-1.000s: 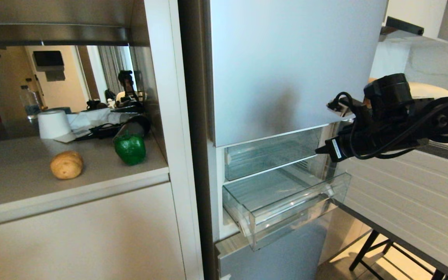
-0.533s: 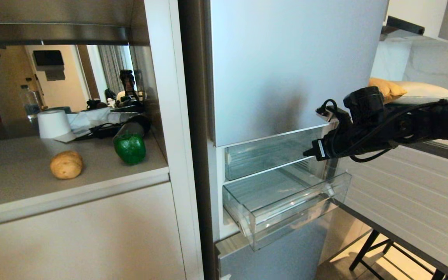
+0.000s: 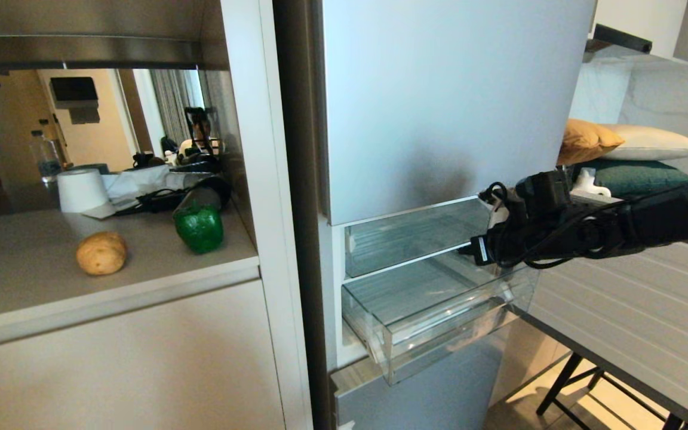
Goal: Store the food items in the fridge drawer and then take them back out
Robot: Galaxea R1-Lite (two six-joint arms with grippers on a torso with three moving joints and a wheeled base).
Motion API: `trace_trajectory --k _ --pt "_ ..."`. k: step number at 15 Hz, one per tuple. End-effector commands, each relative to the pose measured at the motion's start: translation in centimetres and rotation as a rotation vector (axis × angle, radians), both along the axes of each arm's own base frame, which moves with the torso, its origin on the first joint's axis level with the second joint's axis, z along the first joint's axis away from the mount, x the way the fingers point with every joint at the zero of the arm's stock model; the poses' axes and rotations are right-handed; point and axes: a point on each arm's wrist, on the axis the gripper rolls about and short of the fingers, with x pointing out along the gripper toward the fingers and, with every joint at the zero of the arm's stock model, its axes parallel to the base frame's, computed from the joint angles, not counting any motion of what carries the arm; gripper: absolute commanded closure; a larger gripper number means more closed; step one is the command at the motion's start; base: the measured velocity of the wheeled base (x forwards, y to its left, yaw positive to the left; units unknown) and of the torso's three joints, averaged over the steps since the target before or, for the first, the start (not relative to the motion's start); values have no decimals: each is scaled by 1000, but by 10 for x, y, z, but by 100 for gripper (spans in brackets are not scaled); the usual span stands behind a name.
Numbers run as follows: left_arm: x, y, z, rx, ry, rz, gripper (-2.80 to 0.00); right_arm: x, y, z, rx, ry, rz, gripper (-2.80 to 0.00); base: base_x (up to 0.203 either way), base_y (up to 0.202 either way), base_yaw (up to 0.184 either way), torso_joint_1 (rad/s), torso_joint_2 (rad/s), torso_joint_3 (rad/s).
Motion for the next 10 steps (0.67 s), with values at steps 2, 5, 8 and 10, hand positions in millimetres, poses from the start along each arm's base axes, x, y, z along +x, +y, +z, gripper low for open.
trace_trajectory --k 2,5,8,10 --pt "1 0 -3 0 9 0 0 5 -14 -23 1 34 -29 0 0 0 0 0 0 0" --pt "1 0 -3 0 9 0 0 12 -40 -33 31 38 -48 0 0 0 0 0 0 0" --pt "1 0 -3 0 10 0 0 23 -58 -52 51 64 -58 0 0 0 0 0 0 0" --pt "1 0 -3 0 10 0 0 29 -64 -61 67 75 -47 0 0 0 0 0 0 0"
